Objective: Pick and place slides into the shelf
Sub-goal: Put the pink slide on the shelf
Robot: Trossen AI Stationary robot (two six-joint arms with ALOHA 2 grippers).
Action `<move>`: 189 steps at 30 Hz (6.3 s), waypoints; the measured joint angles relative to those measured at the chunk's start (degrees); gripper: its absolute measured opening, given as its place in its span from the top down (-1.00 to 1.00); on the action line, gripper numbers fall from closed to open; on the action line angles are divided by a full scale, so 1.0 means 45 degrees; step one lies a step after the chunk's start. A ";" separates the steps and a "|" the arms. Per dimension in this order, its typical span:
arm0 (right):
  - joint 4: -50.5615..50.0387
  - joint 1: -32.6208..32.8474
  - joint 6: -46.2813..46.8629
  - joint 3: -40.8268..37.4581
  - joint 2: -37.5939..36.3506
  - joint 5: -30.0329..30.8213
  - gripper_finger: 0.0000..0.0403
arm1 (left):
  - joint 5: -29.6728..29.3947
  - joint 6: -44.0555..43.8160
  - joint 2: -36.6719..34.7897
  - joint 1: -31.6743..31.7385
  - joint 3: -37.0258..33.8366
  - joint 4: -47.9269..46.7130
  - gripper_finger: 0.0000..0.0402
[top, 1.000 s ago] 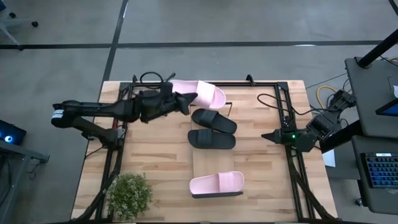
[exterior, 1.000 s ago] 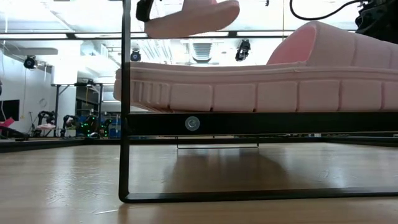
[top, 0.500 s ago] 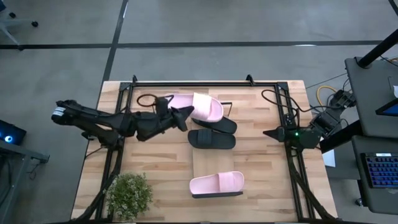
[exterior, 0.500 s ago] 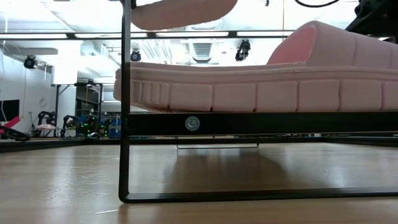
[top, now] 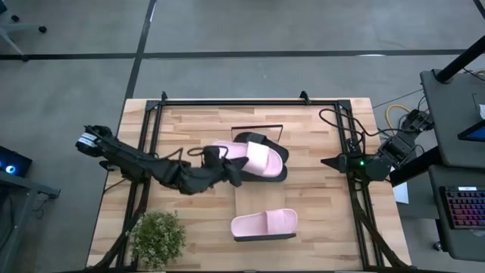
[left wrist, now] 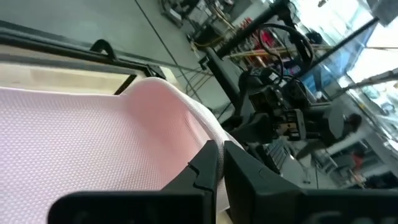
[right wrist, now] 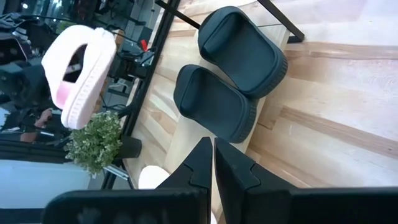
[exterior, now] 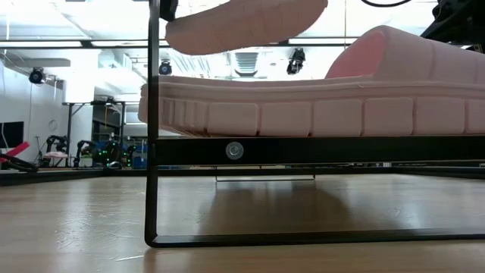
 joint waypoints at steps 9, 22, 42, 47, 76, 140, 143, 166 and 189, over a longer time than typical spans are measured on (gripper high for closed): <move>-0.0077 0.0000 0.0032 0.0000 -0.0010 -0.0002 0.96 | -0.1881 -0.1291 0.0496 -0.0841 0.0000 0.0041 1.00; -0.0096 0.0000 0.0035 0.0000 -0.0015 0.0000 0.96 | -0.1975 -0.2307 0.1250 -0.1415 0.0158 0.0518 1.00; -0.0087 -0.0005 0.0238 0.0000 -0.0015 -0.0018 0.96 | -0.2659 -0.5159 0.2667 -0.2081 0.0330 0.1111 1.00; -0.0077 0.0000 0.0238 0.0000 -0.0015 -0.0099 0.96 | -0.2649 -0.5868 0.3018 -0.2126 0.0330 0.1387 1.00; -0.0033 0.0000 0.0558 0.0000 0.0002 -0.0107 0.96 | -0.1647 -0.7020 0.4296 -0.2165 0.0615 0.1892 1.00; 0.0713 0.0001 0.0368 -0.0005 0.0450 -0.0126 0.96 | -0.1517 -0.8974 0.6509 -0.1543 0.1287 0.2073 1.00; 0.0827 0.0002 0.0358 -0.0005 0.0516 -0.0124 0.96 | -0.1522 -0.9231 0.6620 -0.1543 0.1287 0.2100 1.00; 0.1400 0.0005 0.0374 -0.0005 0.0913 -0.0112 0.96 | -0.0892 -0.9276 0.6893 -0.1548 0.1195 0.1888 1.00; 0.1453 0.0000 0.0369 -0.0005 0.0985 -0.0107 0.96 | -0.0617 -1.0096 0.7646 -0.1509 0.1477 0.2384 1.00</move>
